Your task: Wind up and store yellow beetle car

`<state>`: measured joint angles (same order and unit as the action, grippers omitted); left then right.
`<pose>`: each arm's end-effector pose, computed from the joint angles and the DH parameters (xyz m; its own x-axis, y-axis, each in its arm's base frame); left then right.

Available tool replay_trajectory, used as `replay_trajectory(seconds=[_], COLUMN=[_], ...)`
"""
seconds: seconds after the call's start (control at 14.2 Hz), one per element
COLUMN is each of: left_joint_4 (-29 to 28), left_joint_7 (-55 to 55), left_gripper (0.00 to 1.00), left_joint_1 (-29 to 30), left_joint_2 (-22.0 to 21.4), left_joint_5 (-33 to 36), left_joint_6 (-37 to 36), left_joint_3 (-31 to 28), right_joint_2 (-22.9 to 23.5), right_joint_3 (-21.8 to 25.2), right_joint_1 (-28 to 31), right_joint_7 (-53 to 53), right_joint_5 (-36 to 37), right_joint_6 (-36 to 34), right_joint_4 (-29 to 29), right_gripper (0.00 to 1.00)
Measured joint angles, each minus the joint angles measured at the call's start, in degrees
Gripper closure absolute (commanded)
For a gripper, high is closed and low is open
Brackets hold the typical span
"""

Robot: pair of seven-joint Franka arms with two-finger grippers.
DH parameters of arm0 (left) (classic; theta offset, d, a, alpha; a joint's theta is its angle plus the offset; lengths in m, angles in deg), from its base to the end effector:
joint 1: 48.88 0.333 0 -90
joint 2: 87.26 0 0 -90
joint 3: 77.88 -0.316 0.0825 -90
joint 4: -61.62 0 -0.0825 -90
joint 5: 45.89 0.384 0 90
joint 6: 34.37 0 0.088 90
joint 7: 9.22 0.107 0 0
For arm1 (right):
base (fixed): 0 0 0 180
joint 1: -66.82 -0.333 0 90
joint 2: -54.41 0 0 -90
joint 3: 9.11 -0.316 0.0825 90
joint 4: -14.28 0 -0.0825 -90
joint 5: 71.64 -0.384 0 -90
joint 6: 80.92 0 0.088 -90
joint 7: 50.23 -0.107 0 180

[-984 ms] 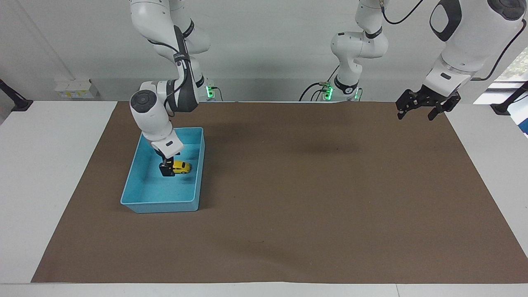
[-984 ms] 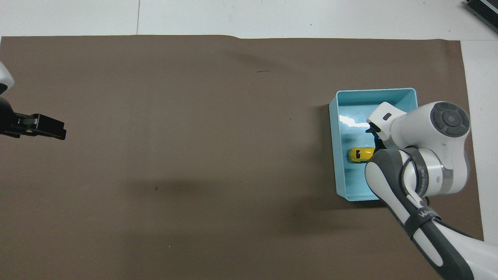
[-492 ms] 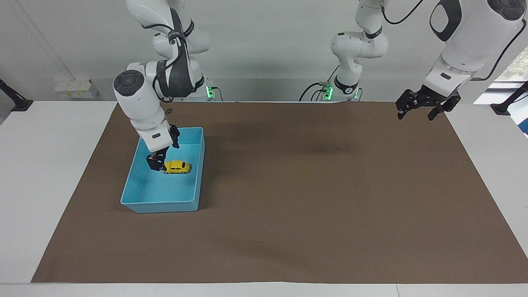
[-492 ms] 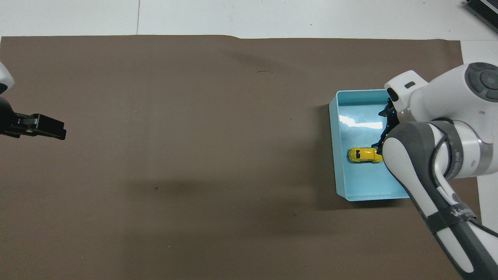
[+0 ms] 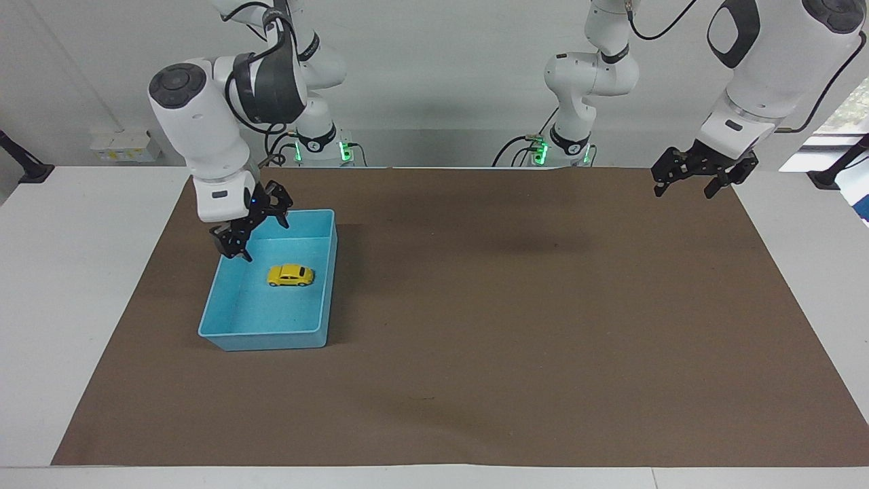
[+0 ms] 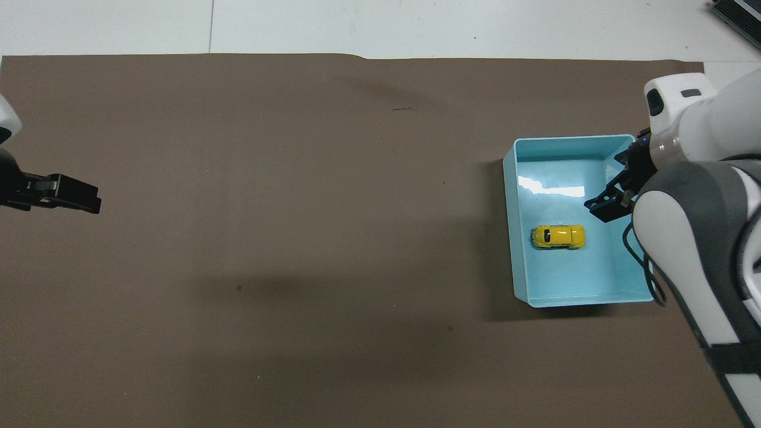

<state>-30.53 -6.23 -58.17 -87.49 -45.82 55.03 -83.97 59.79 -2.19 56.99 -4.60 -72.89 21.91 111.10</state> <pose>0.5502 -0.0305 0.6081 0.9932 -0.1078 -0.0440 -0.1078 -0.9942 0.0015 0.5926 0.0346 0.5337 0.6651 0.7466 0.0153 0.7467 -0.6652 0.0013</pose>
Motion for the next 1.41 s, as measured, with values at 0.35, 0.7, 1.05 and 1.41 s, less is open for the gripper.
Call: replay_trajectory(seconds=[0.35,0.7,1.05,1.41], left_joint_4=[0.0,0.0,0.0,0.0], left_joint_7=[0.0,0.0,0.0,0.0], left_gripper=[0.0,0.0,0.0,0.0], left_joint_1=[0.0,0.0,0.0,0.0], left_joint_2=[0.0,0.0,0.0,0.0], left_joint_5=[0.0,0.0,0.0,0.0], left_joint_6=[0.0,0.0,0.0,0.0], left_joint_3=[0.0,0.0,0.0,0.0], right_joint_2=[-3.4,-4.3,-4.3,-4.4], right_joint_3=[1.1,1.1,1.1,0.4], right_joint_1=[0.4,0.5,0.6,0.4], right_joint_7=[-13.3,-30.6,-45.0,-48.6], right_joint_5=[-0.1,-3.6,-4.9,-4.9], right_joint_6=[-4.6,-6.7,-7.5,-7.9], right_joint_4=[-2.9,-6.1,-9.7,-10.2], right_gripper=[0.0,0.0,0.0,0.0])
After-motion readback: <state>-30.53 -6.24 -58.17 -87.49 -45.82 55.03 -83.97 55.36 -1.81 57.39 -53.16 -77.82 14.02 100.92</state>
